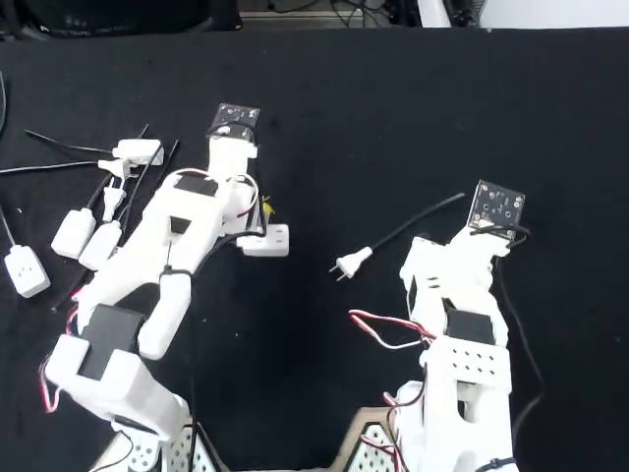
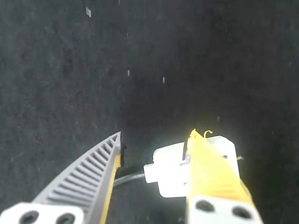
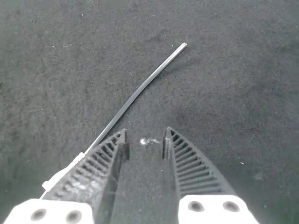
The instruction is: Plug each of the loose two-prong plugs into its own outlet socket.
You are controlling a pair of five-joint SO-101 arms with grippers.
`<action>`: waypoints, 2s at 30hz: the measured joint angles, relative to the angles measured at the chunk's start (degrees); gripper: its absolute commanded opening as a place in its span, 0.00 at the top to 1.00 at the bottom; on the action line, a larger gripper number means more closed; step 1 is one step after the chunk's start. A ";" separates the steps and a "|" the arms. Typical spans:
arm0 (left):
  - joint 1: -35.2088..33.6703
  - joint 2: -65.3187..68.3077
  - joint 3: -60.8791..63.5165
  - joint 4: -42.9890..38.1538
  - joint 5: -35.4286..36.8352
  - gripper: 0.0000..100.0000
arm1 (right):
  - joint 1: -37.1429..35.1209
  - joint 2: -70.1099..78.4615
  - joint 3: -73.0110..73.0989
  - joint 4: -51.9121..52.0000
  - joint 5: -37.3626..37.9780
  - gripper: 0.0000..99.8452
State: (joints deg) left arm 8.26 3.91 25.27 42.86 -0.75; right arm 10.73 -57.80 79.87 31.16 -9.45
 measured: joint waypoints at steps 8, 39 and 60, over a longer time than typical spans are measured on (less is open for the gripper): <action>-0.97 -9.23 8.35 3.60 -2.81 0.78 | 0.00 0.00 0.00 0.00 0.00 0.88; -25.49 -19.69 28.84 -6.59 2.73 0.78 | -4.22 0.00 -4.22 2.55 7.03 0.88; -31.21 -29.98 36.31 -10.02 8.53 0.78 | -13.63 32.26 -32.35 12.84 22.95 0.88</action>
State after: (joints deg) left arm -22.95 -26.07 61.58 32.84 7.78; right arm -2.90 -25.54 47.52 44.00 13.49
